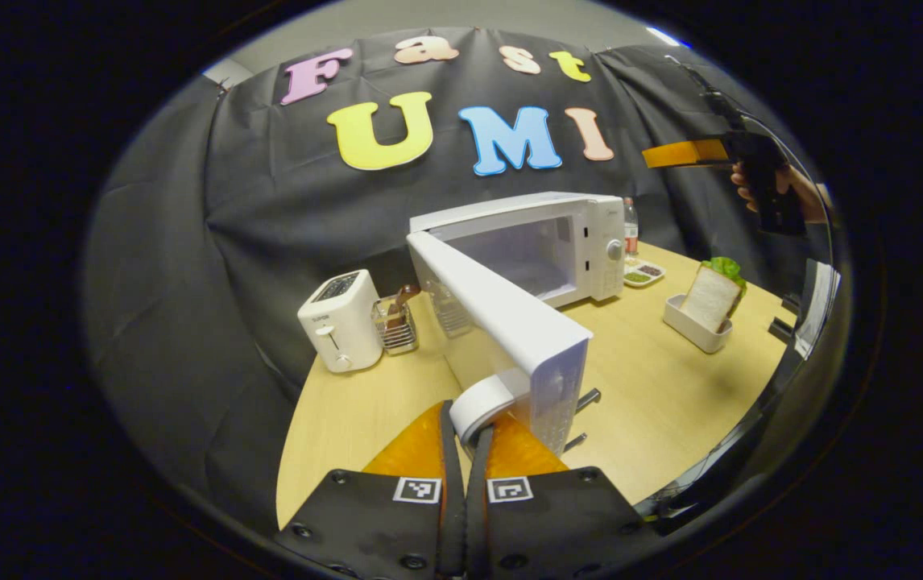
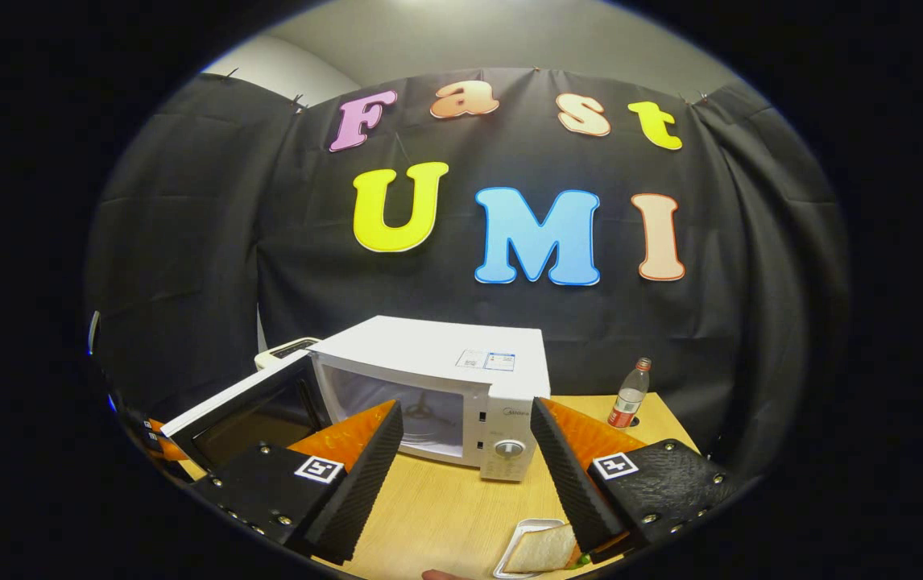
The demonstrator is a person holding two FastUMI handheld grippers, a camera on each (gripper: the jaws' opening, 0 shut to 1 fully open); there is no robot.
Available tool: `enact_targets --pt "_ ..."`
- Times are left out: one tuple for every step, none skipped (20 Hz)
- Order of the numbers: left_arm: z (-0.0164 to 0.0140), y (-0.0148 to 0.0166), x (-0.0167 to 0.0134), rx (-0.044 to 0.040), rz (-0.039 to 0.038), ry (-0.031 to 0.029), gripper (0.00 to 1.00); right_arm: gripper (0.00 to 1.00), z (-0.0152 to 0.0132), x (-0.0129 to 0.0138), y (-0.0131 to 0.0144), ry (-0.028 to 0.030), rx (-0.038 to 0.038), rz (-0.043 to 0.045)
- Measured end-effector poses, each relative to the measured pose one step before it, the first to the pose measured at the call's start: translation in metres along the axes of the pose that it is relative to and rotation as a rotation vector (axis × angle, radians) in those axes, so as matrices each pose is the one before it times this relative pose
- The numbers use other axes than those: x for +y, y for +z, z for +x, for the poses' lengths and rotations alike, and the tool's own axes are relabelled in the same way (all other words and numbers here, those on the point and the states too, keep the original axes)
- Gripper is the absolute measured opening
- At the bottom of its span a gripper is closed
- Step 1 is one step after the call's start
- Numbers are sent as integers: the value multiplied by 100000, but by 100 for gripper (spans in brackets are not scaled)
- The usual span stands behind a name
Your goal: Open the microwave oven with the left hand, put the food in, and close the microwave oven.
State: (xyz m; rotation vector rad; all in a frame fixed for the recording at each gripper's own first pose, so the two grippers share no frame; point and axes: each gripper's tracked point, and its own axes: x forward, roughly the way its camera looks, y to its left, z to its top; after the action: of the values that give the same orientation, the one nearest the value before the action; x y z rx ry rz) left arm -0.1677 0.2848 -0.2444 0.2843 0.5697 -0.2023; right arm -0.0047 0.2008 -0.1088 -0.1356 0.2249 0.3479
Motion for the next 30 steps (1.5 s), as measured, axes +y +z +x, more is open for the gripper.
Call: enact_targets --pt "11 62 149 -625 265 -1178 9 96 -113 137 -77 -276 223 -797" --pt "-93 -350 88 -163 161 -1612 13 96 -98 122 105 -96 -9 -779" --pt "-219 65 47 -869 -190 -1180 16 96 5 31 -14 -257 -4 -741" --pt "24 -400 98 -14 -892 -635 18 96 -66 -82 44 -250 183 -667" --pt "-228 -71 410 -375 -944 666 22 96 -146 -153 -33 -352 19 -592" --pt "-327 -301 721 -21 -554 1891 23 96 -129 -209 61 -196 -39 -536" --pt "-299 -201 876 -41 -785 2482 23 95 -122 -156 -76 -129 -36 -434" --pt "-421 -403 766 491 -1830 2418 23 94 -68 -244 -127 -23 345 -268" --pt "-388 -203 686 705 -2203 2702 26 94 -95 -210 -294 227 585 -55" --pt "-511 -68 583 182 -1619 3115 14 94 -154 -323 -223 215 374 -54" --pt "-710 87 489 -254 -1301 3421 19 94 -137 -452 -97 136 7 -15" --pt "-858 257 753 -1033 -1621 4752 26 94 -89 -566 -144 -58 271 34" --pt "-966 392 484 -486 -3195 3785 19 94 -200 -609 -321 46 514 355" --pt "-1030 581 284 -1070 -3847 3417 18 94 -158 -619 -131 160 206 477" --pt "-1013 1170 -64 -2595 -2925 3108 17 94 -251 -776 -66 -95 -7 242" --pt "-1000 1658 -261 -3237 -1908 2634 26 94 -212 -871 -176 -290 295 241" --pt "-660 2045 -795 -3440 -1428 1817 17 94 -230 -854 -322 -376 628 535" --pt "-421 2335 -1274 -4063 -979 906 19 94 -285 -1008 -319 -648 582 746" --pt "-184 2300 -1377 -4236 -618 281 20 94 -262 -1000 -281 -1107 320 822" --pt "-23 2478 -1572 -4864 -551 -253 26 94 -219 -1241 -312 -1680 352 1006" --pt "305 2133 -1934 -4061 -1141 -1067 27 94 -228 -983 -590 -717 1089 1667" --pt "455 1911 -2160 -3290 -1364 -576 48 94 -226 -702 -687 702 2213 2662" --pt "997 1730 -1928 -3639 -945 -711 63 95 -74 -876 -1065 306 2951 3047" --pt "-288 1435 -2116 -2880 -1087 -2848 79 95 -154 -1024 -1133 -435 3490 2434" --pt "892 1107 -2719 -2082 -678 -3232 94 95 -55 -1108 -978 -1009 3038 1408" --pt "1065 942 -1945 -1673 572 -1744 99 94 -29 -1121 -830 -1402 2296 771" --pt "708 847 -1718 -1466 865 -1454 96 95 32 -821 -1039 -513 2571 837" --pt "757 666 -1431 -787 997 -752 92 95 178 -609 -1174 243 3299 1004" --pt "707 785 -1019 -379 1176 226 96 96 206 -427 -1342 587 3807 1039" --pt "557 489 -759 39 932 389 99 97 268 -320 -1432 1096 4226 1345"
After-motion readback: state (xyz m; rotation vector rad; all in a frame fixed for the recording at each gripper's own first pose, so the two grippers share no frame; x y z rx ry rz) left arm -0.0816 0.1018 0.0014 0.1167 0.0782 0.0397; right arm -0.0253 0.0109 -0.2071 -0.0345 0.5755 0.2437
